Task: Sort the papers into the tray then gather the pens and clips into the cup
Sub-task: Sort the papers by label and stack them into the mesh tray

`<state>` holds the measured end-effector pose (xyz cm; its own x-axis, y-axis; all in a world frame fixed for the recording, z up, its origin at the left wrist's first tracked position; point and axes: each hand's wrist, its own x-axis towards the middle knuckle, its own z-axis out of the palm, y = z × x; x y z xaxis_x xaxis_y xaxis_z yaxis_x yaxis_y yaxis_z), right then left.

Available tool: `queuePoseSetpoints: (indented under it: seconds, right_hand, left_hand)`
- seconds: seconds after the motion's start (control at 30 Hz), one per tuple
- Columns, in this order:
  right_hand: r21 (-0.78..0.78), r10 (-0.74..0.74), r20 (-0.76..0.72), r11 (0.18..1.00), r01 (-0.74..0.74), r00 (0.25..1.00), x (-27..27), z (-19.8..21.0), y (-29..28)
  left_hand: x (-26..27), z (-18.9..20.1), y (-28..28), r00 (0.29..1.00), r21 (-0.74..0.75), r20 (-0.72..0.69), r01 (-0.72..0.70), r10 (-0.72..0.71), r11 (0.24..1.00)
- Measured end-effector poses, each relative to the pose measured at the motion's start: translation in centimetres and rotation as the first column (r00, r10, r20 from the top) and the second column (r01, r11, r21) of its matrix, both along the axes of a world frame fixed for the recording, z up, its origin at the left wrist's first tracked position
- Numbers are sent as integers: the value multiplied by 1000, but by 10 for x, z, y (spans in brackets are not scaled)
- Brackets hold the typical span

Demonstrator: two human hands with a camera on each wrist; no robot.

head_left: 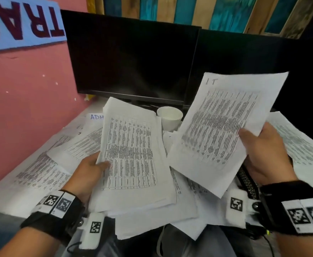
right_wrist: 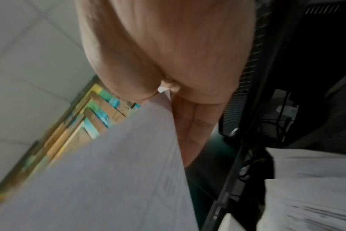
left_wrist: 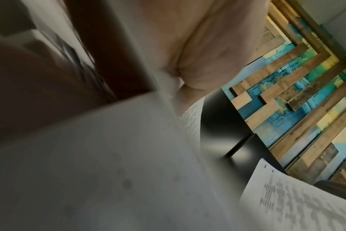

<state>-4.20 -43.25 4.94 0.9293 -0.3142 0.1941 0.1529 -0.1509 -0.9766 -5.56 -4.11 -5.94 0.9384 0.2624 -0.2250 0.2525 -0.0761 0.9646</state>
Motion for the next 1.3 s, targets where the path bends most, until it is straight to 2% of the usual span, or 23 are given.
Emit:
queuePoseSetpoints:
  seconds: [0.07, 0.13, 0.3, 0.43, 0.5, 0.6, 0.67, 0.73, 0.8, 0.83, 0.97, 1.07, 1.2, 1.3]
  right_hand:
    - [161, 75, 36, 984, -80, 997, -6, 18, 6]
    - [275, 159, 2, 949, -154, 987, -8, 24, 19]
    - [297, 298, -172, 925, -239, 939, 2, -11, 62]
    - [150, 254, -325, 965, -215, 911, 7, -51, 88]
    - [106, 235, -380, 972, -211, 895, 8, -65, 98]
    - [91, 222, -405, 975, -202, 887, 9, -76, 110]
    - [44, 226, -393, 973, -227, 892, 8, -75, 118]
    - [-3, 246, -376, 964, -266, 893, 7, -73, 123]
    - [-13, 253, -362, 961, -277, 897, 10, -72, 123]
    - [-10, 235, -359, 967, -255, 903, 13, -72, 120]
    - [-129, 86, -409, 980, -151, 909, 25, -69, 91]
    - [-224, 90, -522, 945, -238, 848, 28, -67, 70]
    - [-389, 88, -588, 841, -376, 804, 27, -76, 71]
    - [-405, 128, -609, 798, -446, 783, 24, -80, 82]
  left_hand:
    - [-1, 1, -1, 1000, -2, 10, 6, -6, 1000]
    - [-2, 2, -4, 999, 7, 29, 14, -14, 1000]
    - [-7, 9, -10, 996, -34, 77, 49, -46, 998]
    - [-12, 20, -15, 993, -169, 100, 79, -63, 982]
    - [-15, 22, -16, 995, -256, 102, 46, -20, 966]
    - [-19, 21, -19, 990, -272, 139, 12, 27, 962]
    - [-21, 22, -22, 987, -234, 161, 63, -25, 970]
    - [-23, 23, -26, 983, -121, 149, 124, -106, 985]
    - [-21, 15, -22, 982, 22, 141, 122, -124, 992]
    - [-19, 11, -18, 982, 44, 149, 108, -114, 993]
    - [-15, 6, -3, 987, 84, 158, 18, -31, 996]
    - [-12, 4, 10, 987, 83, 161, -9, -4, 997]
    - [-8, -1, 15, 991, 91, 135, 7, -20, 996]
    - [-8, -8, 16, 994, 129, 95, 35, -48, 991]
